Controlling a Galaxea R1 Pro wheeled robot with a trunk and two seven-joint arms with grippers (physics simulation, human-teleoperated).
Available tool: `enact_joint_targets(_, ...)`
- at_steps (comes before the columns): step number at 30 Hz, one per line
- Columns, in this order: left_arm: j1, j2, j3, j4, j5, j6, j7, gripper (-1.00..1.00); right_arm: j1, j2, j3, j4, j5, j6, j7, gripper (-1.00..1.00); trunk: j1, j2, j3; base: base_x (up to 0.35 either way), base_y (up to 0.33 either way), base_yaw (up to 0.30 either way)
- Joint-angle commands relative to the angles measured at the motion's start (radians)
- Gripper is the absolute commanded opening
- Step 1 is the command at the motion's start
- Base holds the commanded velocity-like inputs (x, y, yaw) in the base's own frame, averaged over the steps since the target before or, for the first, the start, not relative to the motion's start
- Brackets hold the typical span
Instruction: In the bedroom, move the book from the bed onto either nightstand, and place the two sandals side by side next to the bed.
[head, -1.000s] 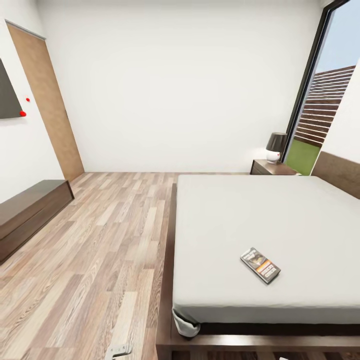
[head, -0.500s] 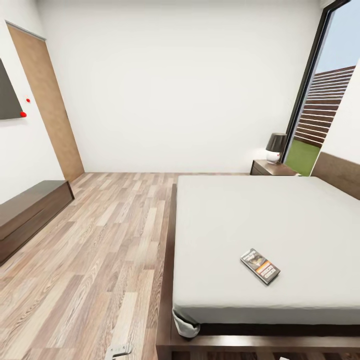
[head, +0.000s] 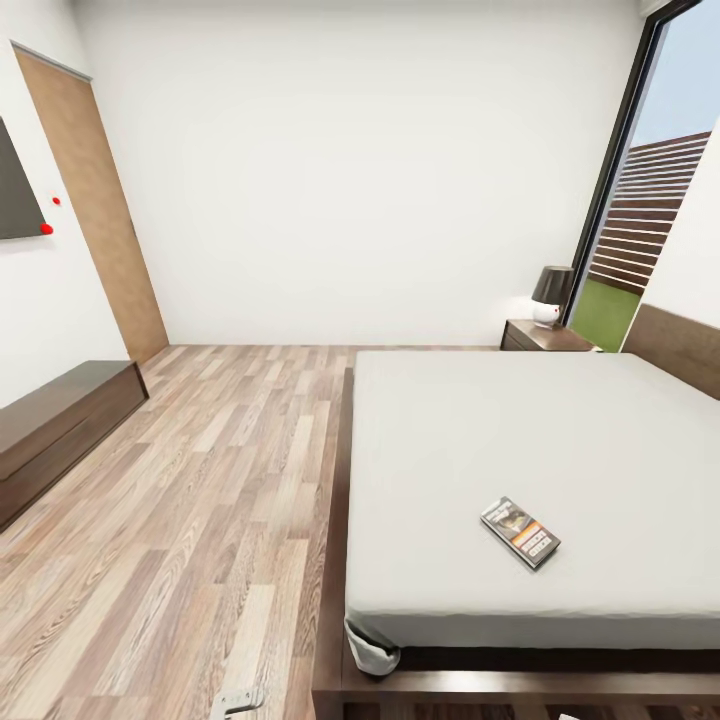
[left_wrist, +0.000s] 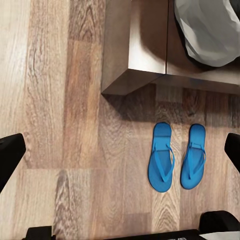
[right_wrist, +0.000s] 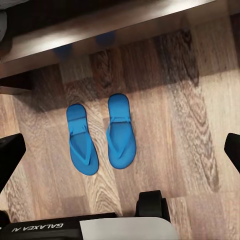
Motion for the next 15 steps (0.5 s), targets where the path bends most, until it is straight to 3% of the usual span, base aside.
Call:
enact_joint_targets(1, -0.001, 0.0, 0.002, 0.001, 0.007, -0.001, -0.005, 1.0, -0.001, 0.0, -0.002, 0.0, -0.01, 0.002, 0.005, 1.0, 0.0, -0.001, -0.001, 0.0, 0.0, 0.0)
enact_joint_targets(15, -0.001, 0.0, 0.002, 0.001, 0.007, -0.001, -0.005, 1.0, -0.001, 0.0, -0.002, 0.0, -0.005, -0.001, 0.006, 1.0, 0.0, -0.001, 0.004, 0.0, 0.0, 0.0)
